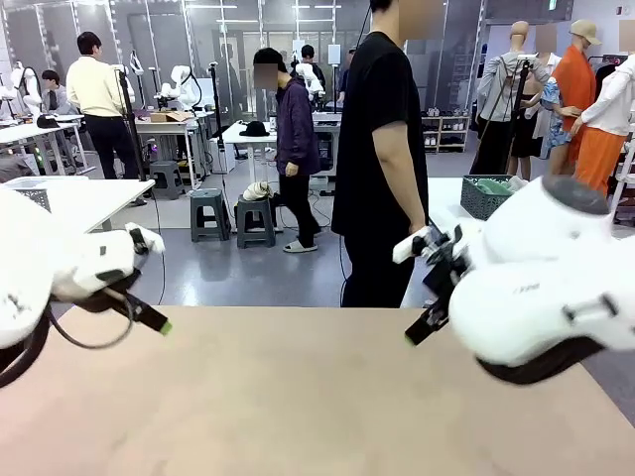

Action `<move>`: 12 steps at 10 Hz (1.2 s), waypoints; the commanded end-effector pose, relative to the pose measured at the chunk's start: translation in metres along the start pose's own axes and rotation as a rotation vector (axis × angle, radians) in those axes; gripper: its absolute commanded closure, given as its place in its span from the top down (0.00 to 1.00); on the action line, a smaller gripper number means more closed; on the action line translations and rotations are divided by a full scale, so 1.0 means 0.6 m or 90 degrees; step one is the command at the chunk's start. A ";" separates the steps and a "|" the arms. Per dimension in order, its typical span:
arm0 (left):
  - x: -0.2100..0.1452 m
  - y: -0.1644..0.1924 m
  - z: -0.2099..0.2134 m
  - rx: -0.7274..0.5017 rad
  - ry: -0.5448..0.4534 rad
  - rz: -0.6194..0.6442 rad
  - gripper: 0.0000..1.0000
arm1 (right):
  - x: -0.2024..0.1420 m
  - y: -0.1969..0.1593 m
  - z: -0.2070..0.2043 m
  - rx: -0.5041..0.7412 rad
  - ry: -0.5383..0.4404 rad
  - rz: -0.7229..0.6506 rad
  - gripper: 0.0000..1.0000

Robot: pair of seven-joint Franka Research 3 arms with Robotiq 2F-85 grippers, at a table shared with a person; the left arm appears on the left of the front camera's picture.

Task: Fold the towels and place them in the basket.
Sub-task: When a person lays out a Towel with hook on the table, fold it in half twice.

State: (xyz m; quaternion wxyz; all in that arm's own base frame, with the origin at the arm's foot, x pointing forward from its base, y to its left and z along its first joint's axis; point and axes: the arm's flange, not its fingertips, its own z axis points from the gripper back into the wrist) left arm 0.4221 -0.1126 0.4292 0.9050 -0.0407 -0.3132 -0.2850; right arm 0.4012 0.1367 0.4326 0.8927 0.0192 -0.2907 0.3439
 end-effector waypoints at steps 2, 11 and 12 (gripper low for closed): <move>0.076 0.095 0.091 -0.051 -0.032 -0.038 1.00 | 0.039 -0.094 0.138 0.039 -0.029 0.026 1.00; 0.095 0.188 0.508 -0.024 -0.087 -0.122 1.00 | 0.031 -0.074 0.530 -0.009 -0.066 0.074 1.00; 0.092 0.181 0.526 -0.014 -0.088 -0.130 1.00 | 0.021 -0.078 0.546 -0.013 -0.074 0.071 1.00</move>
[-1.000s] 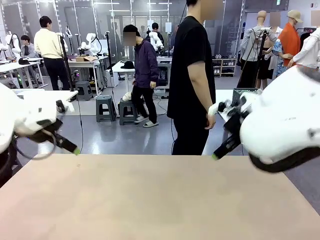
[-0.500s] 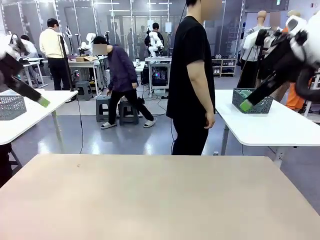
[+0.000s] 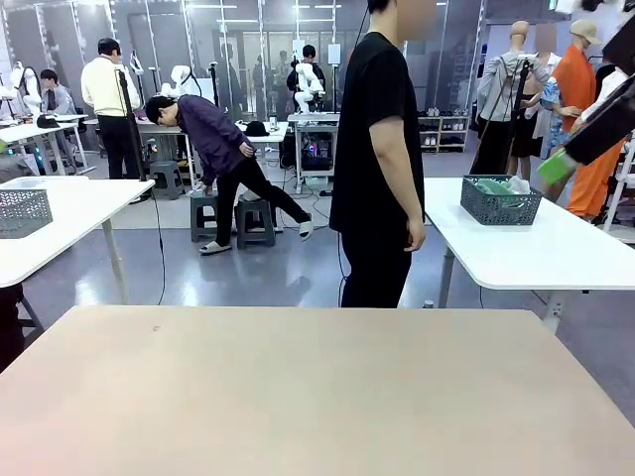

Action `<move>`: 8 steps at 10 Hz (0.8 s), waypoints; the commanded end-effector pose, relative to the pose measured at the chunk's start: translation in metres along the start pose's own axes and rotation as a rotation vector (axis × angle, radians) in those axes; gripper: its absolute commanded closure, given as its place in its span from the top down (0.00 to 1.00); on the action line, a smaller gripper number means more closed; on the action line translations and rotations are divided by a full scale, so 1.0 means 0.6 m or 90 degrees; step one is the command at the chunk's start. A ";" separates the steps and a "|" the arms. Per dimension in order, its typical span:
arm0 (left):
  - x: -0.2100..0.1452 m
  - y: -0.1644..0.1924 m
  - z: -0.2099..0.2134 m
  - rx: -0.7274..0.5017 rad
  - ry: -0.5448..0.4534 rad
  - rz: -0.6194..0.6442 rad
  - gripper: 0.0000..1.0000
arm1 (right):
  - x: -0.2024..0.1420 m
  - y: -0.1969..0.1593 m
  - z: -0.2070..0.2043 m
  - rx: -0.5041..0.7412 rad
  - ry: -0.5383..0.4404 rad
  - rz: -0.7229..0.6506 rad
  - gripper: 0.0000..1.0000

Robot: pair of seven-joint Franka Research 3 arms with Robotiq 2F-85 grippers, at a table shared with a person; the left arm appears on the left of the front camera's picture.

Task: Fold the towels and place them in the basket.
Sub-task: When a person lays out a Towel with hook on the table, fold it in half twice.

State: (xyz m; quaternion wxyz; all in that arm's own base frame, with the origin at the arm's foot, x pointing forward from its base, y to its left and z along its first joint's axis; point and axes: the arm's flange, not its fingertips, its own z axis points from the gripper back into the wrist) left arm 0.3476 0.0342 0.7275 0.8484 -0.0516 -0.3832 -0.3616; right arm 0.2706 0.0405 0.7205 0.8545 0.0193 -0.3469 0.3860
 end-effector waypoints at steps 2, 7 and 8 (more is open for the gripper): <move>0.007 -0.022 0.024 0.009 0.008 -0.032 1.00 | -0.023 -0.021 0.026 0.006 -0.022 0.000 1.00; 0.043 -0.037 0.053 -0.012 0.006 -0.066 1.00 | -0.021 -0.043 0.072 0.030 -0.046 0.002 1.00; 0.047 -0.040 0.055 -0.020 0.008 -0.072 1.00 | -0.022 -0.045 0.077 0.038 -0.046 0.012 1.00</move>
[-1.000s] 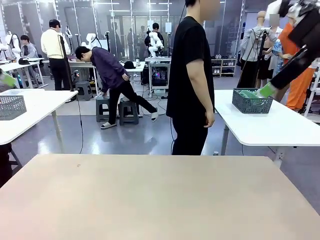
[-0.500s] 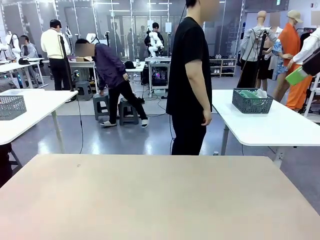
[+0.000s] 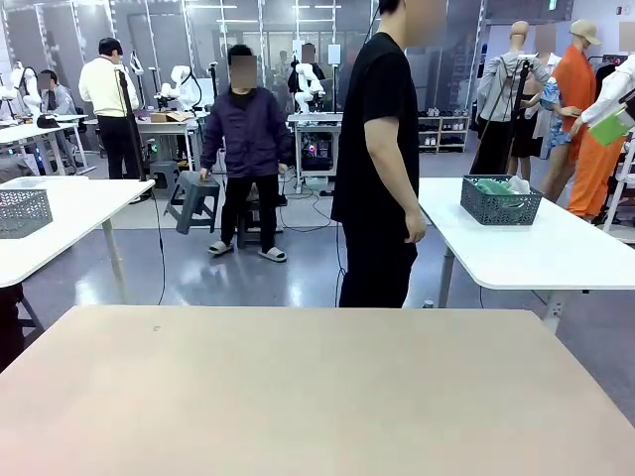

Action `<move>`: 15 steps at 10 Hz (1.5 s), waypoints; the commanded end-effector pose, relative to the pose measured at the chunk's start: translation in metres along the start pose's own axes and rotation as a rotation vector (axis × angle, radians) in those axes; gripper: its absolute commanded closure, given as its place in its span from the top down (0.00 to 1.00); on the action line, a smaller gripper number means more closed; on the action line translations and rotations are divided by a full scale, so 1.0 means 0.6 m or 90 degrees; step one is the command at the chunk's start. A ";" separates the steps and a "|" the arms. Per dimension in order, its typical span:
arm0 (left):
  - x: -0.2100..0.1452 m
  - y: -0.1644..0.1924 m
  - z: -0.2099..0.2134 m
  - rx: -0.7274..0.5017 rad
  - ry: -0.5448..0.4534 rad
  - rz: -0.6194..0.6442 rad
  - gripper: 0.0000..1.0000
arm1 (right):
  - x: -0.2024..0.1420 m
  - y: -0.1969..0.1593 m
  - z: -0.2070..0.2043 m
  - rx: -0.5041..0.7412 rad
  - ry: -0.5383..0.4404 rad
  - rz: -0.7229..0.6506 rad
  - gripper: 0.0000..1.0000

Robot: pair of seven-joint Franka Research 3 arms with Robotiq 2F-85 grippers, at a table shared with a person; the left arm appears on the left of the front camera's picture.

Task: Fold the towels and place them in the basket.
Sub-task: When a person lays out a Towel with hook on the table, fold it in half twice.

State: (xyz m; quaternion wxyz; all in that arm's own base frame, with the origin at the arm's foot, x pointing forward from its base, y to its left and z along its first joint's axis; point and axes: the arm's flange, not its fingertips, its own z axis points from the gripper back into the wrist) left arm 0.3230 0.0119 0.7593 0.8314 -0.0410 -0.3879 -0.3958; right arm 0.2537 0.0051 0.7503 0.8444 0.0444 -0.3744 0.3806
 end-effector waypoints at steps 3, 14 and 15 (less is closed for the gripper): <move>0.013 -0.014 0.020 -0.052 -0.001 -0.037 1.00 | -0.005 -0.007 0.008 0.035 0.006 0.066 1.00; 0.013 -0.040 0.019 -0.068 0.001 -0.046 1.00 | -0.007 0.000 0.015 0.032 0.008 0.061 1.00; 0.013 -0.040 0.019 -0.068 0.001 -0.046 1.00 | -0.007 0.000 0.015 0.032 0.008 0.061 1.00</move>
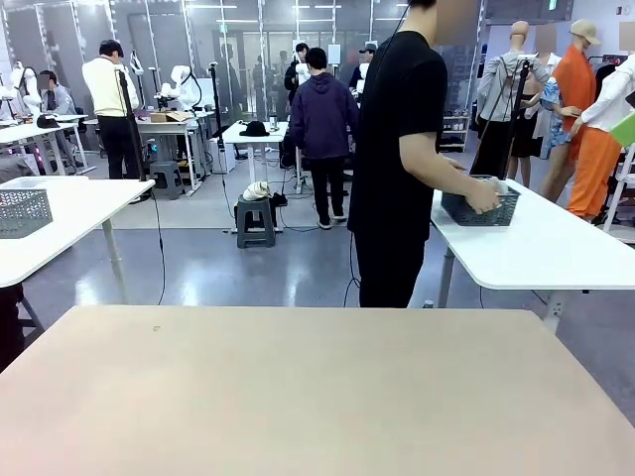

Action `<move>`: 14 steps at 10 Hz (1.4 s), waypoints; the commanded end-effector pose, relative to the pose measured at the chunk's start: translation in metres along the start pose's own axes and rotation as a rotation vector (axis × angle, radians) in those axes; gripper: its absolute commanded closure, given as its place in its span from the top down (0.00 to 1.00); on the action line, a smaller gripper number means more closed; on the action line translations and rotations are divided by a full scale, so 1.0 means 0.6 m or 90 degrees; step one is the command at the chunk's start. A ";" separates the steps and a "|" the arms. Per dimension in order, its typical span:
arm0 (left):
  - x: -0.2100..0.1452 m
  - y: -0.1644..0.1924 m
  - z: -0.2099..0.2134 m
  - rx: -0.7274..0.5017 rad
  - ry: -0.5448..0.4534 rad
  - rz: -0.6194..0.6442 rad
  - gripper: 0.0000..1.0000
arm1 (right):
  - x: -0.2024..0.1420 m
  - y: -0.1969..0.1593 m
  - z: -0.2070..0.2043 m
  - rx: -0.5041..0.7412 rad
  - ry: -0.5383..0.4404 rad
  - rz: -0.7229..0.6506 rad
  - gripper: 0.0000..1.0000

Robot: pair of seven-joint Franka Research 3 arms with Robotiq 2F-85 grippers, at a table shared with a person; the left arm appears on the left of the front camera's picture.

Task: Fold the towels and place them in the basket.
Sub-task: When a person lays out a Towel with hook on the table, fold it in half twice.

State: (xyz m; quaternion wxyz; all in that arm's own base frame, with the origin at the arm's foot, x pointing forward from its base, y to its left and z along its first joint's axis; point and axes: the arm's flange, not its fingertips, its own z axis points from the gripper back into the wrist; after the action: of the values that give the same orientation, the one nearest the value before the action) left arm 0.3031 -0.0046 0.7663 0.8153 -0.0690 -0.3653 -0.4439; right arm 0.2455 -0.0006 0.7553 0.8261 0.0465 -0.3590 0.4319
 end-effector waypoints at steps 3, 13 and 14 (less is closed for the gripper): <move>0.001 -0.001 0.000 -0.002 -0.003 -0.002 1.00 | 0.000 -0.001 -0.002 -0.004 -0.002 -0.001 1.00; 0.001 -0.001 0.000 -0.002 -0.003 -0.002 1.00 | 0.017 -0.002 0.022 0.074 -0.056 0.033 1.00; 0.001 -0.001 0.000 -0.002 -0.003 -0.002 1.00 | 0.018 -0.001 0.021 0.082 -0.055 0.034 1.00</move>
State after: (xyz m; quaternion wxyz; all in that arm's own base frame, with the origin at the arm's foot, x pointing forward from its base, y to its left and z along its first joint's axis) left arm 0.3032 -0.0045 0.7662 0.8154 -0.0689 -0.3653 -0.4437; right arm 0.2387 0.0071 0.7686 0.8026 0.0928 -0.3749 0.4547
